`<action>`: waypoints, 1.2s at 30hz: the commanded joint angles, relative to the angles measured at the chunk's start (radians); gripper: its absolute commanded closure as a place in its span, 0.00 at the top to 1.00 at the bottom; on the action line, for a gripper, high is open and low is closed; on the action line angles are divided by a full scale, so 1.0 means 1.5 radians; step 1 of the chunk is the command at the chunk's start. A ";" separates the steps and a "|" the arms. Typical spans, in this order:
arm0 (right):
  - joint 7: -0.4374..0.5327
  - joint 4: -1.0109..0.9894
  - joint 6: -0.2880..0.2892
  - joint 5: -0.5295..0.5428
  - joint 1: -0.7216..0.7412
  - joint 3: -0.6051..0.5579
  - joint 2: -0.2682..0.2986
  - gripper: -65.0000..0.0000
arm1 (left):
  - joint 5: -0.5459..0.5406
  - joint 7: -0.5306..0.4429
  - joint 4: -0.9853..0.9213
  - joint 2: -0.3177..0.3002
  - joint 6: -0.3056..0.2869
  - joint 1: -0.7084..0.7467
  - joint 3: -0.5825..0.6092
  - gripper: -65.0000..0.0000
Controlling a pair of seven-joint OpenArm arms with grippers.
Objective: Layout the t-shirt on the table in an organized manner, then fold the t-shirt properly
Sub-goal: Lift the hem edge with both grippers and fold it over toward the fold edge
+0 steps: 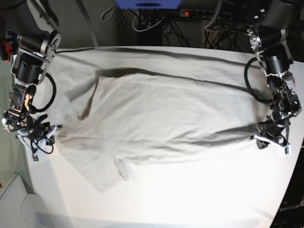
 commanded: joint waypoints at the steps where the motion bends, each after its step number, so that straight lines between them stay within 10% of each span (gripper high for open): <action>1: 0.013 0.011 -0.001 0.008 0.022 0.001 0.013 0.03 | -0.007 -0.014 0.011 -0.010 -0.002 -0.017 -0.003 0.01; 6: 0.015 -0.026 -0.001 0.008 0.036 -0.003 0.016 0.10 | -0.007 -0.014 0.011 -0.010 -0.002 -0.017 0.000 0.01; 14: 0.021 -0.140 -0.001 0.007 0.093 -0.003 0.027 0.55 | -0.006 -0.014 0.008 -0.010 -0.002 -0.015 0.001 0.01; 23: 0.055 -0.219 -0.001 0.007 0.118 -0.003 0.029 0.60 | -0.006 -0.014 0.009 -0.012 -0.002 -0.014 0.000 0.01; 29: 0.056 -0.233 -0.001 0.007 0.114 -0.003 0.035 0.52 | -0.006 -0.015 0.011 -0.010 -0.002 -0.009 0.001 0.01; 36: 0.067 -0.233 -0.001 0.007 0.115 -0.003 0.036 0.00 | -0.006 -0.015 0.011 -0.010 -0.002 -0.009 0.001 0.01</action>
